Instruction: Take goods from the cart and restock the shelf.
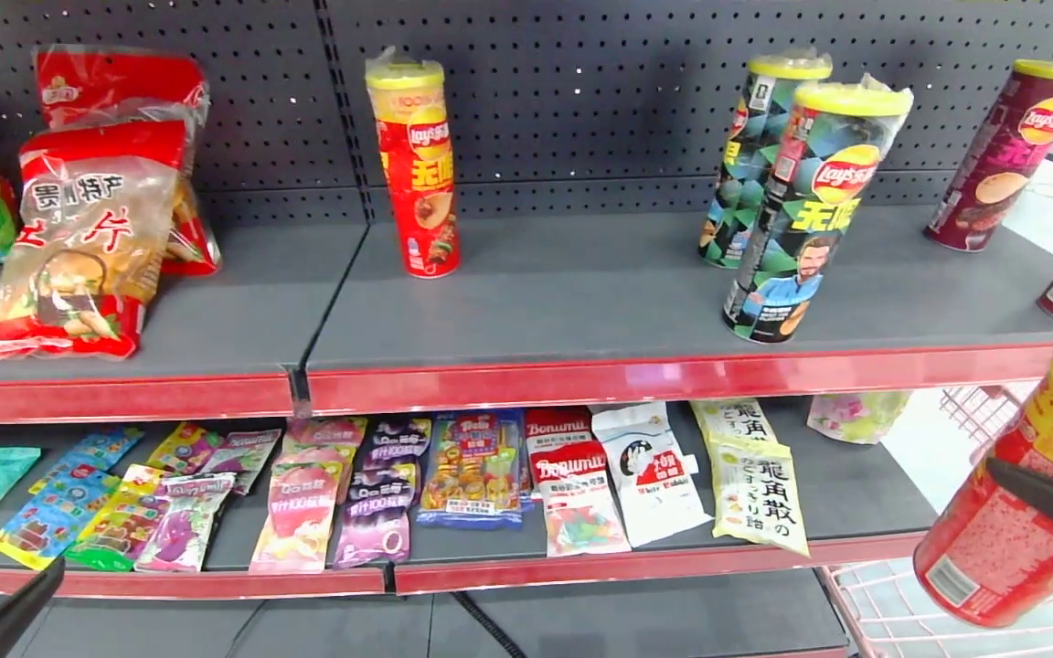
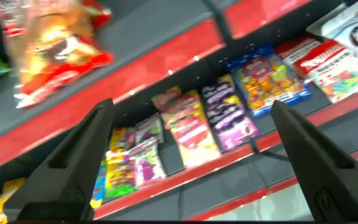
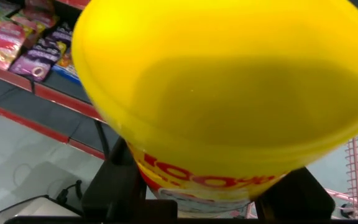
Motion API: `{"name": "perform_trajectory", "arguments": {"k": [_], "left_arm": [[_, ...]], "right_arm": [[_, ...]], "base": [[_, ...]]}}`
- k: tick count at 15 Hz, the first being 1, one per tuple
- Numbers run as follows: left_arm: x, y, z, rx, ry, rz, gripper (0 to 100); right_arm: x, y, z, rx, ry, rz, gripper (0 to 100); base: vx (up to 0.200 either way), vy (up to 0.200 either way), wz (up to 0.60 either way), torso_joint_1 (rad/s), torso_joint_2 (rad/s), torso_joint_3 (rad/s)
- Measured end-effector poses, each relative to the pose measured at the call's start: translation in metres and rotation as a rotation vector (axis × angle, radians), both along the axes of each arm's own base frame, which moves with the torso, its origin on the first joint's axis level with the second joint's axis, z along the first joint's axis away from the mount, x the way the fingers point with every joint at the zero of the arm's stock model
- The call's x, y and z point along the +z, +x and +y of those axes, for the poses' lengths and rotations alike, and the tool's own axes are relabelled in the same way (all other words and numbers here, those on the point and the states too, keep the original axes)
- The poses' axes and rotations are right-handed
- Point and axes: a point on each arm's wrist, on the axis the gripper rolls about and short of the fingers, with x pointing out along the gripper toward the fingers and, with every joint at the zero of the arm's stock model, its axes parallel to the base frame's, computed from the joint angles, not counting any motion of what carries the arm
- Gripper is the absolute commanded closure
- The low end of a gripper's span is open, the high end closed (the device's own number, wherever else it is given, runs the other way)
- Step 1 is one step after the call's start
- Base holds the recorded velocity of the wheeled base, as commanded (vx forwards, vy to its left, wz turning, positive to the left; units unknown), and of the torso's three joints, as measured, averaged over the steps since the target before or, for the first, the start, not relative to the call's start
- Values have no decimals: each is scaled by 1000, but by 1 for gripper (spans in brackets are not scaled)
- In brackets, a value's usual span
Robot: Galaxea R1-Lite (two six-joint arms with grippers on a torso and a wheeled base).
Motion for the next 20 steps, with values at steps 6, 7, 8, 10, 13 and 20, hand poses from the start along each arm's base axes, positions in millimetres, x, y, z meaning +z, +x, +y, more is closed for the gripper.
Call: {"name": "perform_trajectory", "arguments": {"k": [6,7,8,10,13,20], "left_arm": [[0,0,0,0,0,-1,0],[0,0,0,0,0,-1,0],[0,0,0,0,0,0,0],[0,0,0,0,1,1,0],[0,0,0,-1,7,-1,0],[-1,1,0,-3,21,4,0]], "right_arm": [[0,1,0,0,-1,2,100],[0,1,0,0,-1,3,100],[0,1,0,0,-1,3,100],[0,2,0,-1,-2,6,100],[0,3,1,0,-2,9,100],[1,1,2,57,20,4,100]], "base": [[0,200,0,206,-540,-336],[0,200,0,163,-417,-251],[0,200,0,178,-403,-237],[0,100,0,166,-383,-227],[0,0,0,20,-38,-22],[57,0,0,0,-1,-1]]}}
